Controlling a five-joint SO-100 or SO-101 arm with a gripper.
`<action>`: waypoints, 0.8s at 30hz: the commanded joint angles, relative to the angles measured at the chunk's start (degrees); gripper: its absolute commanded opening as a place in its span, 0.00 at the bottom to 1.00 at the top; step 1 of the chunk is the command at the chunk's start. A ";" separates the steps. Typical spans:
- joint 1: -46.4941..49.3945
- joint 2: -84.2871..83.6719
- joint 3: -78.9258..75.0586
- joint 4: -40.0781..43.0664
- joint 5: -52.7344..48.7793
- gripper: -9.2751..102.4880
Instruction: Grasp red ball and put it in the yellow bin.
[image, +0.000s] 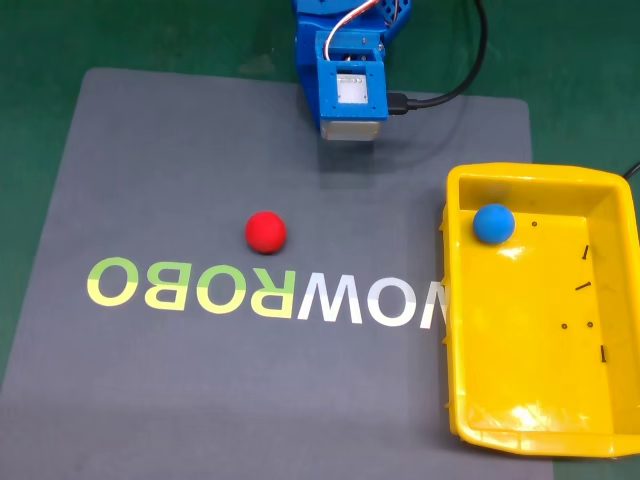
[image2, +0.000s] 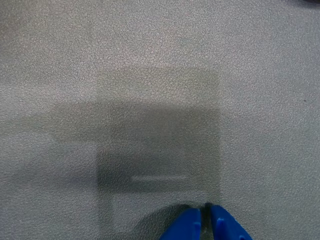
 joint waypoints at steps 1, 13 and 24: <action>0.97 0.88 1.93 1.32 -0.18 0.08; 0.97 0.88 1.93 1.32 -0.09 0.08; 1.05 0.79 1.93 -2.64 3.69 0.31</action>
